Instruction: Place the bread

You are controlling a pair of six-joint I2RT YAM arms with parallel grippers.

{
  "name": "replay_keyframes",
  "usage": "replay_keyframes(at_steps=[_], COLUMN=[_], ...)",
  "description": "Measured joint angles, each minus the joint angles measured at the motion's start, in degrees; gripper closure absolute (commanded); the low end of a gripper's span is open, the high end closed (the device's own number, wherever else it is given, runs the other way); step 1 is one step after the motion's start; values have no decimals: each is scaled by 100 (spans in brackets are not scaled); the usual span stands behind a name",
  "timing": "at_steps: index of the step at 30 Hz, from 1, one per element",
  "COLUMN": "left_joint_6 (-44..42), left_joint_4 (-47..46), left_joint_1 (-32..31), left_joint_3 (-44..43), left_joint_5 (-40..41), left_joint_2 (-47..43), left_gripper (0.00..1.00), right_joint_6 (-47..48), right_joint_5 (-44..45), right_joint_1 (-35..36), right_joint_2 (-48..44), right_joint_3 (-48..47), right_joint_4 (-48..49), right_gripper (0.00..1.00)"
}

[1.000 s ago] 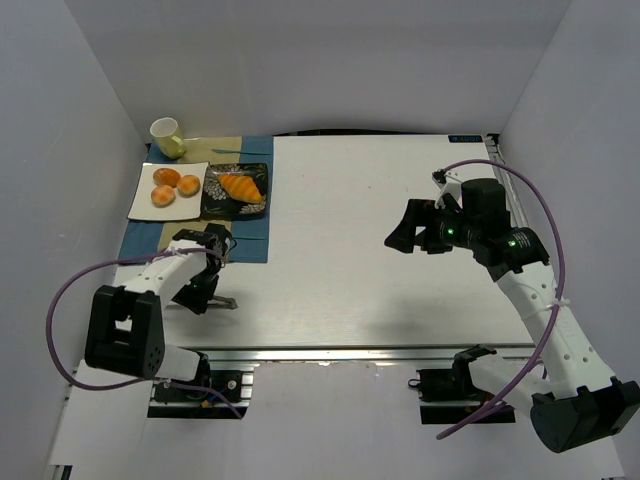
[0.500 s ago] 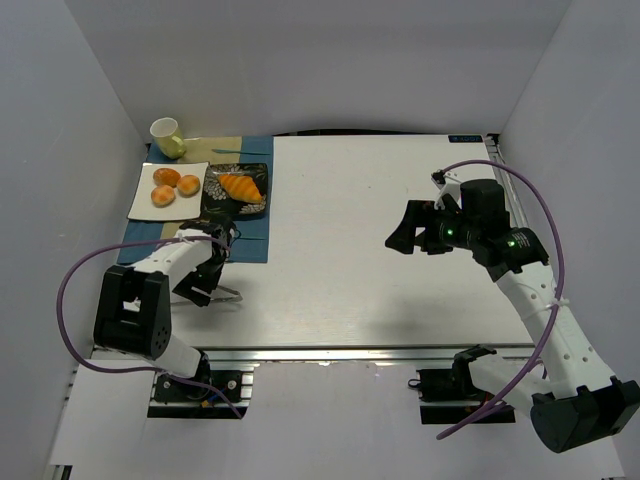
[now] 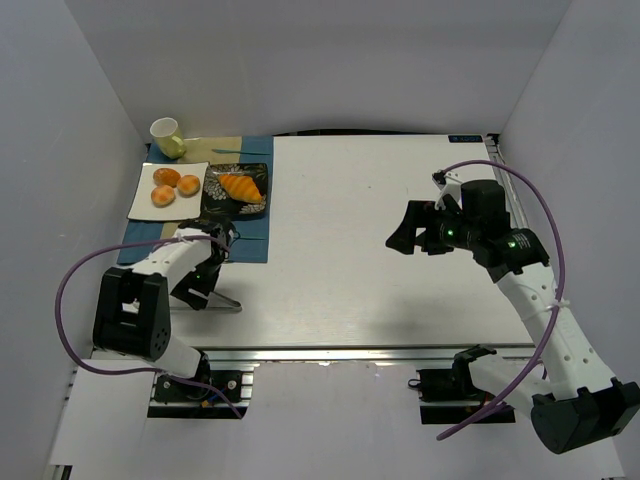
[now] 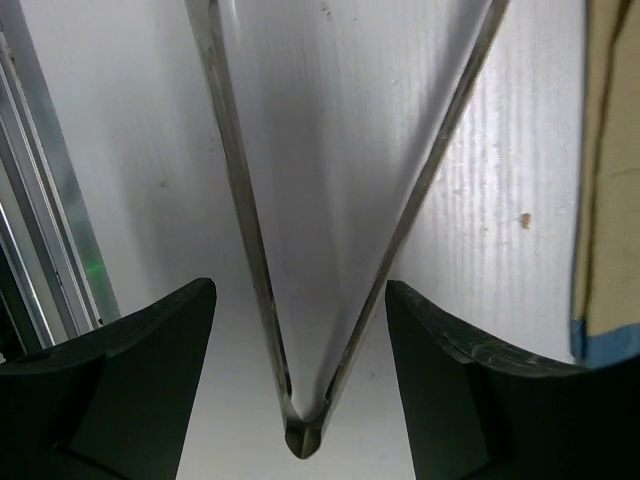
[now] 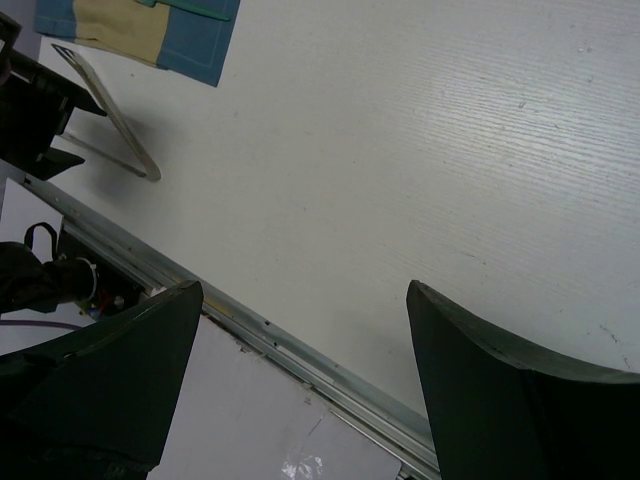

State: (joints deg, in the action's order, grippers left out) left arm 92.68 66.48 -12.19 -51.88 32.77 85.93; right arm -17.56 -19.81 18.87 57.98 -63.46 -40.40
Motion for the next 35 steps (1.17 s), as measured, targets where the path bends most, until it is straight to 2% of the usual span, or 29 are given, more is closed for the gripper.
replay_keyframes(at_steps=[8,9,10,18,21,26,29,31,35], left_joint_6=[59,61,61,-160,-848,-2861,-3827,-4308,-4798], left_joint_4=[686,726,741,713,188,-809,-1213,-1331,-1475], left_joint_1=[0,0,0,0,-7,-72,-85,-96,-98], left_joint_3=[-1071,-1180,-1266,-1401,-1812,-4153,-5134,-5204,-4787], left_joint_5=[13,0,-24,-374,-474,-737,-883,-925,-1027], left_joint_2=[-350,-466,-636,-1967,-1847,-627,-98,-55,-278], left_gripper=[15,15,10,10,8,6,5,4,4], right_joint_6=[0,0,0,28,17,-109,-245,-345,-472], right_joint_5=[0,0,0,214,435,739,802,817,815], right_joint_1=[13,17,20,28,28,11,-11,-11,-11], right_joint_2=[-46,-55,-63,-13,216,501,710,852,916], right_joint_3=[83,107,133,76,-251,-656,-815,-922,-1038], right_joint_4=[0,4,-2,-42,-164,-186,-192,-195,-144], right_gripper=[11,10,11,11,11,11,11,10,11])
